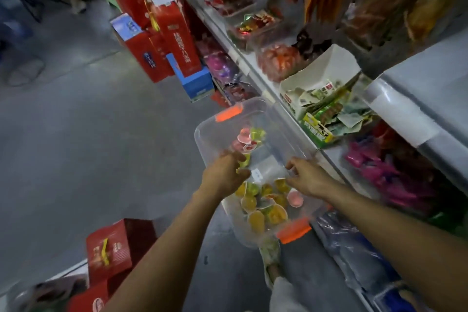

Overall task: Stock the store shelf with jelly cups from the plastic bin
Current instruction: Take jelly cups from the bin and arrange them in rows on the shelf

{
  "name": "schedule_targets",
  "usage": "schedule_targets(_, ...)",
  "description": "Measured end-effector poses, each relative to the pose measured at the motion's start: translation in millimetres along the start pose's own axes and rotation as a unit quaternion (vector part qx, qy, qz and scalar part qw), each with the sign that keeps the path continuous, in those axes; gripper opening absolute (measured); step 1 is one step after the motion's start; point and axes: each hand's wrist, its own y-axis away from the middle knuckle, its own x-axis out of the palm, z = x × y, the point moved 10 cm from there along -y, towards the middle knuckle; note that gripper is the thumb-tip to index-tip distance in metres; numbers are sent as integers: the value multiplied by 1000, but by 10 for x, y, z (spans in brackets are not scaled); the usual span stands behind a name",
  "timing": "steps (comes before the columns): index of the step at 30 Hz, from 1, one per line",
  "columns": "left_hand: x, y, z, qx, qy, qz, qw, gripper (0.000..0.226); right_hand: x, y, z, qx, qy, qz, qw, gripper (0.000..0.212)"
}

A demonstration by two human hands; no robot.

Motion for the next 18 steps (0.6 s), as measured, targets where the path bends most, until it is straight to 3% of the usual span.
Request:
schedule_targets(6,757,-1063,369,-32,-74,46,996,53,653,-930,-558,64,-3,61,996,31)
schedule_targets(11,1228,-1530,550,-34,-203,54,977,64,1524,-1385,-1073,82,24,137,987,49)
schedule_targets(18,1475,-1879,683,-60,-303,59,949,56,1558,-1496,-1000,91,73,81,990,48)
